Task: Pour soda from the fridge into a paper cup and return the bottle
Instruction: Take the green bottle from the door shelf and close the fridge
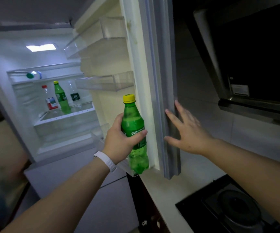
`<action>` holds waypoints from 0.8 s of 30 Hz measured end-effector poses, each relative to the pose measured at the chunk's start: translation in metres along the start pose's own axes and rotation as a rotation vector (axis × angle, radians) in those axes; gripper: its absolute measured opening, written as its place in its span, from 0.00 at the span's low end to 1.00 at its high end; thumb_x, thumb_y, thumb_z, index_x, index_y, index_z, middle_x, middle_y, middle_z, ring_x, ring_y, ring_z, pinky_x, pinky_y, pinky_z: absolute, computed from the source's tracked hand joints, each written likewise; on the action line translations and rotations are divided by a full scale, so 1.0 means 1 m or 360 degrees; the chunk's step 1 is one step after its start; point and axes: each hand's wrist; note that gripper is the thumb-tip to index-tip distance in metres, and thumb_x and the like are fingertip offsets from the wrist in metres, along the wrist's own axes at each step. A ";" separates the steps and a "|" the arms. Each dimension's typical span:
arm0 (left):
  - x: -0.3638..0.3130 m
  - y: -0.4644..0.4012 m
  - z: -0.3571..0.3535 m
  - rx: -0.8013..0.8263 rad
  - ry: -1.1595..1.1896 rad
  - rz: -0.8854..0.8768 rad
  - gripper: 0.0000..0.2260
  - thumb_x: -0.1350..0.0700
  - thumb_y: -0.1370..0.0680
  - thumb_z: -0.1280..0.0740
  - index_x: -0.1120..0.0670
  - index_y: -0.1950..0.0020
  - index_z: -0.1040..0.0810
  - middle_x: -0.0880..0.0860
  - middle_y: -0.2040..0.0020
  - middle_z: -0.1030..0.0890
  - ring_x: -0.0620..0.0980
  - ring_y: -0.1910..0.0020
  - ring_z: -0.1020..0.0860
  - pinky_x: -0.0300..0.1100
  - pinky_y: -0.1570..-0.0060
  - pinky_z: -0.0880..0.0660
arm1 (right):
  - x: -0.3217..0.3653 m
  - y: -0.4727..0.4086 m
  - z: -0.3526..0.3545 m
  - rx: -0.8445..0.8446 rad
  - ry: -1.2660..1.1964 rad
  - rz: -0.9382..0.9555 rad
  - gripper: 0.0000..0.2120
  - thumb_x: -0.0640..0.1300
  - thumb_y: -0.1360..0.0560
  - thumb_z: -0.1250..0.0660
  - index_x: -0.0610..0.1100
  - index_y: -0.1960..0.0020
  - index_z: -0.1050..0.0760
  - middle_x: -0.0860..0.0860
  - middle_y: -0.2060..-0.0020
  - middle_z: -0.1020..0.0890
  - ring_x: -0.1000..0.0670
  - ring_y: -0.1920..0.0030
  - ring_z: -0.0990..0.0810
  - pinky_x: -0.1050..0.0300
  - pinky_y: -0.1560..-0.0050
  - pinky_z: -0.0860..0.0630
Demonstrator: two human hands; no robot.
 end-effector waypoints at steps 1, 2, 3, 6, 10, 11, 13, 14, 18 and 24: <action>-0.002 0.001 0.006 -0.0001 0.0011 -0.0003 0.26 0.55 0.33 0.20 0.50 0.38 0.27 0.46 0.52 0.17 0.44 0.54 0.17 0.37 0.56 0.20 | 0.005 0.002 0.001 -0.0001 0.0016 0.0018 0.42 0.69 0.26 0.44 0.62 0.25 0.68 0.55 0.27 0.74 0.47 0.24 0.62 0.51 0.30 0.58; -0.005 0.003 0.012 -0.0005 0.0019 -0.0005 0.26 0.56 0.32 0.20 0.50 0.38 0.27 0.47 0.52 0.17 0.44 0.54 0.17 0.38 0.55 0.20 | 0.009 0.004 0.002 0.0007 0.0040 0.0039 0.41 0.69 0.26 0.45 0.63 0.26 0.68 0.56 0.28 0.75 0.47 0.24 0.62 0.51 0.30 0.58; -0.008 0.005 0.020 -0.0009 0.0027 -0.0010 0.26 0.57 0.32 0.20 0.51 0.38 0.26 0.47 0.51 0.17 0.44 0.54 0.17 0.38 0.55 0.20 | 0.013 0.006 0.002 0.0015 0.0065 0.0057 0.40 0.69 0.26 0.45 0.63 0.26 0.68 0.56 0.28 0.75 0.47 0.24 0.62 0.51 0.30 0.58; -0.016 0.011 0.042 -0.0025 0.0041 -0.0033 0.25 0.59 0.31 0.21 0.53 0.38 0.26 0.47 0.52 0.17 0.43 0.55 0.17 0.36 0.56 0.21 | 0.027 0.011 0.003 0.0005 0.0160 0.0112 0.38 0.68 0.25 0.47 0.62 0.25 0.67 0.56 0.29 0.77 0.47 0.24 0.62 0.51 0.30 0.60; -0.018 0.024 0.074 -0.0004 0.0044 -0.0010 0.24 0.58 0.31 0.21 0.47 0.39 0.26 0.47 0.51 0.16 0.45 0.53 0.17 0.41 0.53 0.19 | 0.057 0.016 0.001 -0.0010 0.0244 0.0139 0.37 0.68 0.25 0.49 0.60 0.24 0.63 0.54 0.28 0.75 0.48 0.25 0.66 0.50 0.31 0.65; -0.018 0.028 0.083 -0.0012 0.0045 0.0000 0.25 0.58 0.31 0.21 0.47 0.39 0.26 0.46 0.51 0.16 0.44 0.53 0.17 0.41 0.53 0.19 | 0.067 0.016 0.000 -0.0009 0.0242 0.0136 0.36 0.68 0.25 0.50 0.60 0.24 0.63 0.54 0.27 0.74 0.49 0.25 0.68 0.49 0.31 0.66; -0.017 0.039 0.101 -0.0047 0.0044 0.0011 0.25 0.58 0.31 0.21 0.47 0.39 0.26 0.45 0.51 0.16 0.43 0.53 0.17 0.41 0.52 0.19 | 0.088 0.017 -0.002 -0.0023 0.0233 0.0140 0.36 0.67 0.25 0.51 0.59 0.24 0.62 0.54 0.27 0.73 0.51 0.27 0.71 0.48 0.31 0.67; -0.016 0.044 0.110 -0.0063 0.0042 0.0022 0.25 0.57 0.31 0.21 0.46 0.39 0.26 0.44 0.52 0.17 0.43 0.53 0.17 0.41 0.52 0.20 | 0.099 0.018 -0.003 -0.0046 0.0237 0.0149 0.35 0.67 0.25 0.51 0.59 0.23 0.59 0.54 0.26 0.71 0.51 0.26 0.70 0.48 0.30 0.67; -0.008 0.068 0.148 -0.0121 0.0028 0.0084 0.26 0.56 0.32 0.20 0.46 0.39 0.26 0.44 0.52 0.16 0.43 0.52 0.17 0.42 0.51 0.20 | 0.143 0.020 -0.012 -0.0150 0.0312 0.0190 0.33 0.63 0.25 0.48 0.53 0.23 0.48 0.51 0.22 0.58 0.46 0.24 0.57 0.51 0.29 0.67; 0.002 0.110 0.204 -0.0181 0.0054 0.0185 0.26 0.57 0.31 0.21 0.50 0.37 0.27 0.46 0.52 0.17 0.44 0.53 0.17 0.39 0.54 0.20 | 0.209 0.015 -0.022 -0.0338 0.0496 0.0338 0.31 0.56 0.27 0.36 0.50 0.26 0.37 0.46 0.23 0.49 0.38 0.26 0.45 0.39 0.30 0.48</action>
Point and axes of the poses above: each hand's wrist, its own y-axis away from the middle knuckle, its own z-axis out of the back of the hand, x = y × z
